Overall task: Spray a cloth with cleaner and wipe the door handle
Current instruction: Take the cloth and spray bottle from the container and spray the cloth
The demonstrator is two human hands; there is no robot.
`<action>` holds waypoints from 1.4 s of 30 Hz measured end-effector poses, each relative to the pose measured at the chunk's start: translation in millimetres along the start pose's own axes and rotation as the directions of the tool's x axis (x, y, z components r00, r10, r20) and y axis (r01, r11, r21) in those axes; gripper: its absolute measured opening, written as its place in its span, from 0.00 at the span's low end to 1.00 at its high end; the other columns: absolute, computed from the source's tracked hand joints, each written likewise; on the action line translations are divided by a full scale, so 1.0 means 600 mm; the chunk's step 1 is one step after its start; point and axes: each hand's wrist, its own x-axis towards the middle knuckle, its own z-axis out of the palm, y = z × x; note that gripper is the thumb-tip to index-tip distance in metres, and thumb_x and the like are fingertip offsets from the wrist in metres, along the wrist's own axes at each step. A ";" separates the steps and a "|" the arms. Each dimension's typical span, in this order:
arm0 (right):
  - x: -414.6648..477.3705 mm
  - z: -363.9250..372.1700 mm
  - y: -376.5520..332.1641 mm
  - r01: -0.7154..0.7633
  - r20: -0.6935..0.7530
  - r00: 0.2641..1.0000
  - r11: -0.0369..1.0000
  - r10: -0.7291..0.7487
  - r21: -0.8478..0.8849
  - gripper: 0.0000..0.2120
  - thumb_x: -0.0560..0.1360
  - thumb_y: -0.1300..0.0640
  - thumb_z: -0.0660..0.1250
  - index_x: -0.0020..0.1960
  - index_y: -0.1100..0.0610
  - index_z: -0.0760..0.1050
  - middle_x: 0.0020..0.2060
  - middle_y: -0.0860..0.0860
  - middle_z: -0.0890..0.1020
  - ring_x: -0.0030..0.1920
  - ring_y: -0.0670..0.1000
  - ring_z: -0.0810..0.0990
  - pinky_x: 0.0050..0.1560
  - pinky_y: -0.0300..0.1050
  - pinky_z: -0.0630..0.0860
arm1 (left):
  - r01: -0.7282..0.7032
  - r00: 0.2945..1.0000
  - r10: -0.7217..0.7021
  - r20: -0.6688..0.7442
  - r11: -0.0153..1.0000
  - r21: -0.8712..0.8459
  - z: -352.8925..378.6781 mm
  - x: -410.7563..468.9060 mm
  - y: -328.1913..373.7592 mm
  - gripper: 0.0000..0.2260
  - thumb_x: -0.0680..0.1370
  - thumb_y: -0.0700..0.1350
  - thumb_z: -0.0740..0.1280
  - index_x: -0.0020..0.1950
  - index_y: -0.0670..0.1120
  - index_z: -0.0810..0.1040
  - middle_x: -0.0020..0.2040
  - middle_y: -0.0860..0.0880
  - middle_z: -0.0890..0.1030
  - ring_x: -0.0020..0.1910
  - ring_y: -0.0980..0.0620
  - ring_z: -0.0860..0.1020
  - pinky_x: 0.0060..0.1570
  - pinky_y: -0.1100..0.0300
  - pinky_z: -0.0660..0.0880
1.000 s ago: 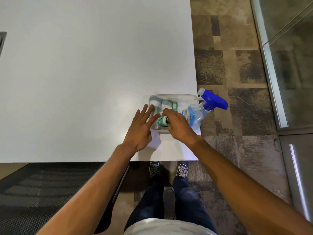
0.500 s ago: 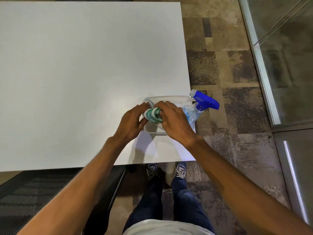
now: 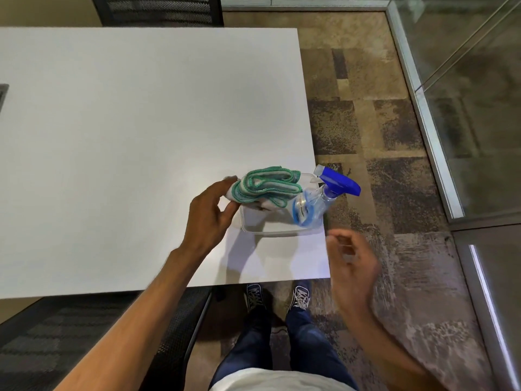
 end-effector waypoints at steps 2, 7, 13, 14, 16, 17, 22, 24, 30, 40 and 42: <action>0.022 -0.012 0.021 -0.117 -0.067 0.990 0.991 0.121 0.070 0.12 0.74 0.59 0.72 0.57 0.53 0.77 0.48 0.51 0.82 0.48 0.46 0.80 0.51 0.52 0.79 | -0.044 0.997 0.045 -0.057 0.999 0.028 -0.001 -0.006 0.006 0.15 0.80 0.45 0.69 0.67 0.46 0.81 0.64 0.54 0.82 0.64 0.51 0.81 0.56 0.55 0.79; 0.101 -0.013 0.033 -0.149 0.230 0.961 0.988 0.153 -0.033 0.36 0.71 0.60 0.81 0.74 0.57 0.67 0.67 0.51 0.76 0.65 0.40 0.76 0.65 0.32 0.72 | -0.158 0.971 0.193 -0.139 0.961 0.226 -0.004 -0.020 0.023 0.14 0.81 0.46 0.66 0.67 0.48 0.80 0.58 0.49 0.85 0.54 0.49 0.81 0.43 0.59 0.76; 0.172 0.009 0.029 -0.200 0.433 0.892 0.973 0.131 0.117 0.33 0.68 0.75 0.76 0.71 0.62 0.71 0.63 0.56 0.81 0.60 0.40 0.82 0.64 0.39 0.78 | -0.163 0.954 0.249 -0.168 0.900 0.404 -0.004 -0.027 0.027 0.14 0.82 0.47 0.66 0.67 0.49 0.80 0.57 0.49 0.86 0.51 0.46 0.84 0.37 0.53 0.80; 0.178 0.013 0.032 -0.220 0.441 0.885 0.968 0.146 0.122 0.32 0.68 0.75 0.76 0.69 0.59 0.74 0.62 0.55 0.82 0.60 0.45 0.82 0.66 0.46 0.78 | -0.157 0.955 0.243 -0.172 0.902 0.403 -0.004 -0.028 0.027 0.14 0.81 0.47 0.67 0.67 0.49 0.80 0.57 0.49 0.86 0.51 0.46 0.85 0.37 0.54 0.80; 0.185 0.020 0.039 -0.239 0.443 0.881 0.964 0.163 0.120 0.27 0.68 0.73 0.77 0.61 0.52 0.78 0.53 0.48 0.85 0.56 0.48 0.83 0.66 0.55 0.78 | -0.141 0.956 0.225 -0.189 0.915 0.378 -0.005 -0.030 0.029 0.14 0.81 0.44 0.70 0.66 0.48 0.81 0.56 0.49 0.86 0.48 0.46 0.84 0.38 0.56 0.79; 0.187 0.024 0.038 -0.238 0.438 0.884 0.964 0.164 0.120 0.25 0.68 0.71 0.77 0.59 0.51 0.78 0.48 0.43 0.86 0.53 0.45 0.83 0.64 0.54 0.79 | -0.130 0.956 0.213 -0.201 0.924 0.359 -0.004 -0.031 0.031 0.14 0.80 0.42 0.70 0.66 0.48 0.81 0.55 0.48 0.86 0.47 0.46 0.84 0.38 0.55 0.79; 0.200 0.037 0.022 -0.217 0.523 0.847 0.959 0.094 0.180 0.26 0.71 0.69 0.76 0.65 0.52 0.79 0.55 0.44 0.87 0.55 0.44 0.84 0.57 0.40 0.81 | -0.099 0.955 0.161 -0.249 0.965 0.242 0.001 -0.035 0.041 0.15 0.80 0.39 0.70 0.66 0.46 0.80 0.54 0.47 0.85 0.45 0.47 0.82 0.42 0.48 0.84; 0.203 0.041 0.016 -0.204 0.549 0.833 0.957 0.061 0.204 0.24 0.75 0.68 0.74 0.69 0.56 0.78 0.59 0.54 0.86 0.57 0.48 0.84 0.57 0.41 0.81 | -0.098 0.956 0.152 -0.250 0.972 0.216 0.002 -0.036 0.043 0.16 0.80 0.39 0.70 0.67 0.47 0.78 0.55 0.46 0.85 0.46 0.45 0.83 0.43 0.45 0.84; 0.203 0.052 0.002 -0.244 0.450 0.884 0.947 0.127 0.211 0.16 0.73 0.54 0.76 0.59 0.58 0.81 0.46 0.52 0.87 0.43 0.40 0.84 0.45 0.32 0.79 | -0.060 0.954 0.115 -0.278 0.979 0.196 0.006 -0.033 0.059 0.16 0.80 0.40 0.70 0.68 0.47 0.79 0.54 0.47 0.85 0.47 0.46 0.83 0.44 0.45 0.84; 0.182 0.008 -0.117 -0.033 0.384 0.916 0.936 -0.112 0.351 0.17 0.77 0.57 0.73 0.64 0.61 0.79 0.53 0.49 0.87 0.47 0.48 0.85 0.52 0.42 0.81 | 0.058 0.934 -0.057 -0.353 0.998 -0.010 -0.001 -0.014 0.113 0.11 0.79 0.36 0.70 0.61 0.43 0.83 0.48 0.50 0.84 0.45 0.53 0.79 0.42 0.71 0.78; 0.173 0.001 -0.135 -0.037 0.379 0.918 0.926 -0.118 0.376 0.17 0.75 0.55 0.74 0.61 0.59 0.80 0.49 0.50 0.87 0.45 0.51 0.84 0.54 0.49 0.82 | 0.067 0.928 -0.071 -0.365 0.997 -0.023 -0.003 -0.009 0.126 0.09 0.80 0.35 0.71 0.59 0.42 0.84 0.45 0.49 0.84 0.44 0.52 0.78 0.41 0.77 0.72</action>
